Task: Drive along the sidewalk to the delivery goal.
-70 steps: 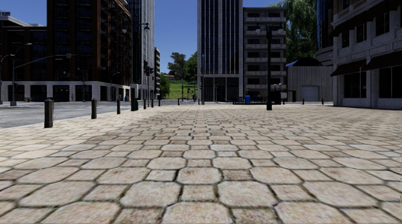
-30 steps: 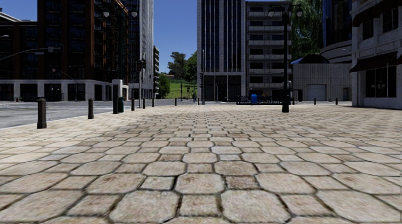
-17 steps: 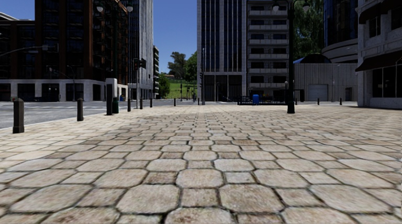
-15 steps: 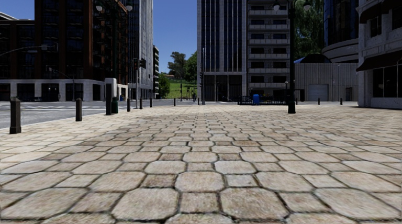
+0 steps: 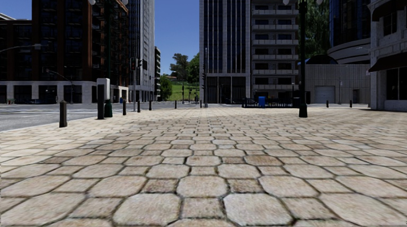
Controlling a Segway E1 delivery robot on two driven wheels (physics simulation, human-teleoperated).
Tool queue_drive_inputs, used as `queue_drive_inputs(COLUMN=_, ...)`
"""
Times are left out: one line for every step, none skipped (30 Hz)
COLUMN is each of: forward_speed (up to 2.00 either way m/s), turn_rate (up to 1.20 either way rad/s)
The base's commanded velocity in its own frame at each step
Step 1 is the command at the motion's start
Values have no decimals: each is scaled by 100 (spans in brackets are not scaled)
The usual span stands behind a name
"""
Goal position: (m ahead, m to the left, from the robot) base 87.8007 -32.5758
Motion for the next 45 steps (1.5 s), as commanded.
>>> queue_drive_inputs(forward_speed=184, turn_rate=0)
queue_drive_inputs(forward_speed=184, turn_rate=0)
queue_drive_inputs(forward_speed=184, turn_rate=0)
queue_drive_inputs(forward_speed=183, turn_rate=0)
queue_drive_inputs(forward_speed=183, turn_rate=0)
queue_drive_inputs(forward_speed=187, turn_rate=0)
queue_drive_inputs(forward_speed=187, turn_rate=0)
queue_drive_inputs(forward_speed=187, turn_rate=0)
queue_drive_inputs(forward_speed=188, turn_rate=0)
queue_drive_inputs(forward_speed=188, turn_rate=0)
queue_drive_inputs(forward_speed=188, turn_rate=0)
queue_drive_inputs(forward_speed=188, turn_rate=0)
queue_drive_inputs(forward_speed=190, turn_rate=0)
queue_drive_inputs(forward_speed=191, turn_rate=0)
queue_drive_inputs(forward_speed=191, turn_rate=0)
queue_drive_inputs(forward_speed=190, turn_rate=0)
queue_drive_inputs(forward_speed=189, turn_rate=0)
queue_drive_inputs(forward_speed=189, turn_rate=0)
queue_drive_inputs(forward_speed=189, turn_rate=0)
queue_drive_inputs(forward_speed=189, turn_rate=0)
queue_drive_inputs(forward_speed=189, turn_rate=0)
queue_drive_inputs(forward_speed=188, turn_rate=0)
queue_drive_inputs(forward_speed=188, turn_rate=0)
queue_drive_inputs(forward_speed=188, turn_rate=0)
queue_drive_inputs(forward_speed=188, turn_rate=0)
queue_drive_inputs(forward_speed=188, turn_rate=0)
queue_drive_inputs(forward_speed=188, turn_rate=0)
queue_drive_inputs(forward_speed=185, turn_rate=0)
queue_drive_inputs(forward_speed=185, turn_rate=0)
queue_drive_inputs(forward_speed=183, turn_rate=0)
queue_drive_inputs(forward_speed=186, turn_rate=0)
queue_drive_inputs(forward_speed=200, turn_rate=0)
queue_drive_inputs(forward_speed=200, turn_rate=0)
queue_drive_inputs(forward_speed=200, turn_rate=0)
queue_drive_inputs(forward_speed=200, turn_rate=0)
queue_drive_inputs(forward_speed=200, turn_rate=0)
queue_drive_inputs(forward_speed=200, turn_rate=0)
queue_drive_inputs(forward_speed=200, turn_rate=0)
queue_drive_inputs(forward_speed=200, turn_rate=0)
queue_drive_inputs(forward_speed=200, turn_rate=0)
queue_drive_inputs(forward_speed=200, turn_rate=0)
queue_drive_inputs(forward_speed=200, turn_rate=0)
queue_drive_inputs(forward_speed=200, turn_rate=0)
queue_drive_inputs(forward_speed=200, turn_rate=0)
queue_drive_inputs(forward_speed=200, turn_rate=0)
